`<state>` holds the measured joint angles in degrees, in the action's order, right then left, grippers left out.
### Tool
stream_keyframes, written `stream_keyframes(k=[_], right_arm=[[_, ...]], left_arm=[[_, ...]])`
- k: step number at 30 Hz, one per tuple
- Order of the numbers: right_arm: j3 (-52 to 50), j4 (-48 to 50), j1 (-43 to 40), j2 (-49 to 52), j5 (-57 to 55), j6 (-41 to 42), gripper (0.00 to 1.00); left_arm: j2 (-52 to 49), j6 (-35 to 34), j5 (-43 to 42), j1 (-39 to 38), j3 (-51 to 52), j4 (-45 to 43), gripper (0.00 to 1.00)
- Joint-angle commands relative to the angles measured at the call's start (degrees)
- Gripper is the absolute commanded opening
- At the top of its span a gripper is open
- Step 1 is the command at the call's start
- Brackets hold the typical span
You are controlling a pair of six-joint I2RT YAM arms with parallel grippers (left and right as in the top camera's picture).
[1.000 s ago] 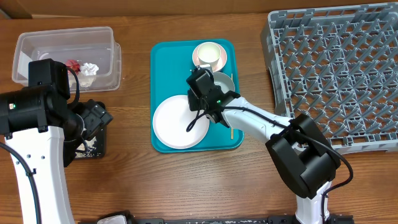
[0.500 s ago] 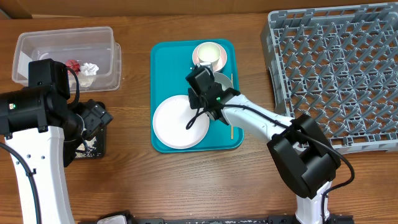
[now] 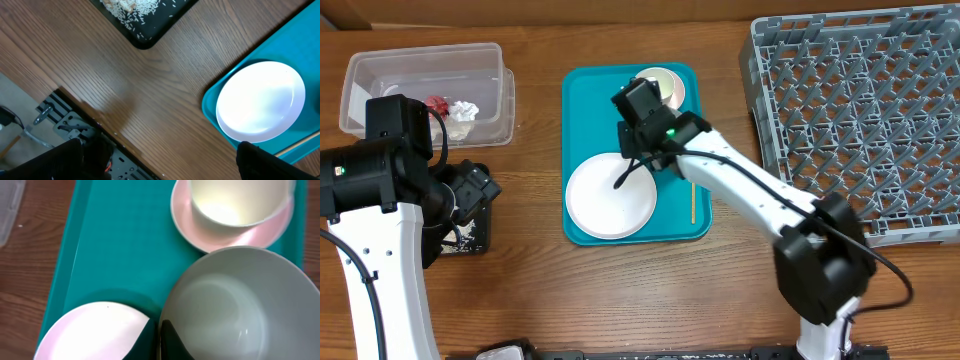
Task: Sort waste into correct bins and load items into the dishwasher
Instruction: 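Lift the grey-white bowl and carry it right to the dish rack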
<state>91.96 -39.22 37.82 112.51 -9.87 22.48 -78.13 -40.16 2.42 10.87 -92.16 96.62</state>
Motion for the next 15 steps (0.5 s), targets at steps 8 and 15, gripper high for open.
stream_keyframes(k=[8, 15], right_arm=[[2.62, -3.30, -20.68, -18.86, 25.86, -4.57, 0.04], [2.60, 0.09, -48.39, -20.87, 52.92, -8.13, 0.04]], left_arm=[[-0.33, -0.33, 0.98, -0.02, 0.35, 0.00, 1.00], [-0.33, -0.33, 0.98, -0.02, 0.35, 0.00, 1.00]])
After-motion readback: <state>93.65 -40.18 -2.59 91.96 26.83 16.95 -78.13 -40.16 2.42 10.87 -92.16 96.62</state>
